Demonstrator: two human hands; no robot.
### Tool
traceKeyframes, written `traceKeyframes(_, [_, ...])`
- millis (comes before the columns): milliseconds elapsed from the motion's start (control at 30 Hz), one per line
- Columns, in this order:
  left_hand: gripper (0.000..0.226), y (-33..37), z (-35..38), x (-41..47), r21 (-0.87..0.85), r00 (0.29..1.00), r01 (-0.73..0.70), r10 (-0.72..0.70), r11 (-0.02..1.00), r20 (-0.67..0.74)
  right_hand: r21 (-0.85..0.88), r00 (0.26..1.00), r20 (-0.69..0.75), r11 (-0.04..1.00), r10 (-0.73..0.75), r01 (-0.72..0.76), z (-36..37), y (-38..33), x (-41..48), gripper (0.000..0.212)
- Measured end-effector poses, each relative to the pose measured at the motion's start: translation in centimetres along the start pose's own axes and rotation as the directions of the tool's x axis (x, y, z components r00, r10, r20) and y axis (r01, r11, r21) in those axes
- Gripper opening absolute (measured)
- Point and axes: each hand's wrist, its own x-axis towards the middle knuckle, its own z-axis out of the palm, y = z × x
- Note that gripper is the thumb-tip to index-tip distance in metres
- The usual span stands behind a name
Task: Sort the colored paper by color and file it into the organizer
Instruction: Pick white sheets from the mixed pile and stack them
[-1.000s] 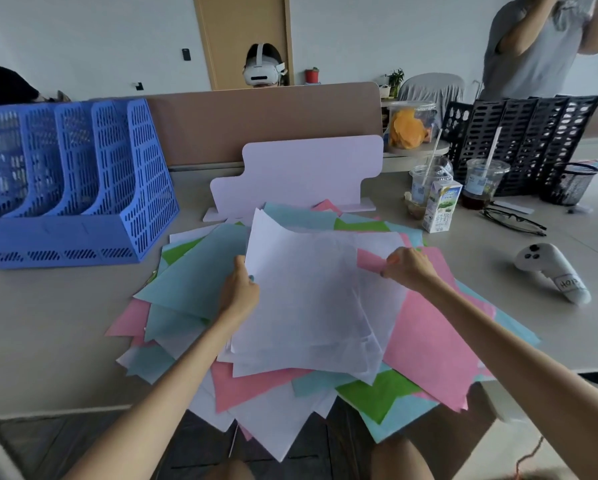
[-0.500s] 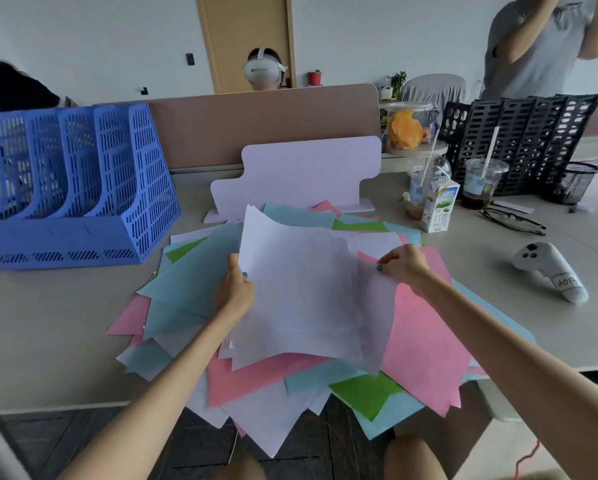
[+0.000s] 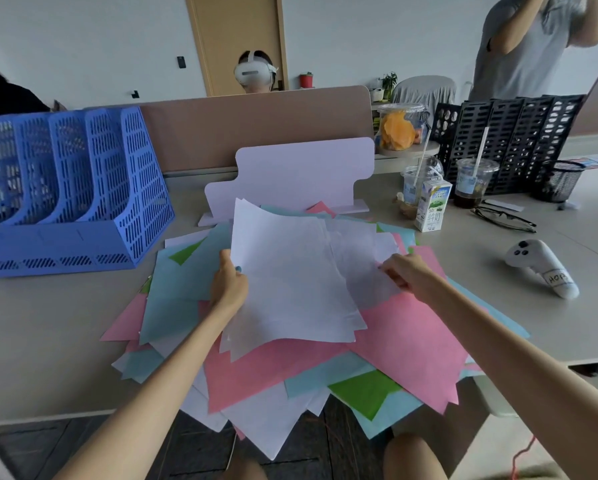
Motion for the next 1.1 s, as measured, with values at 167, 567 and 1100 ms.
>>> traceKeyframes(167, [0.03, 0.1, 0.5, 0.2, -0.035, 1.0, -0.013, 0.014, 0.999, 0.026, -0.064, 0.994, 0.105, 0.998, -0.015, 0.022, 1.3, -1.2, -0.4, 0.036])
traceKeyframes(567, [0.026, 2.9, 3.1, 1.3, -0.283, 0.989, -0.032, 0.071, 0.959, 0.129, 0.104, 0.941, 0.338, 0.992, 0.037, -0.077, 0.8, -1.7, 1.1, 0.041])
traceKeyframes(1100, [0.049, 0.9, 3.1, 0.7, 0.313, 0.918, -0.287, 0.167, 0.905, 0.359, -0.149, 0.931, 0.123, 0.921, -0.343, 0.359, 0.3, 0.0, 1.1, 0.017])
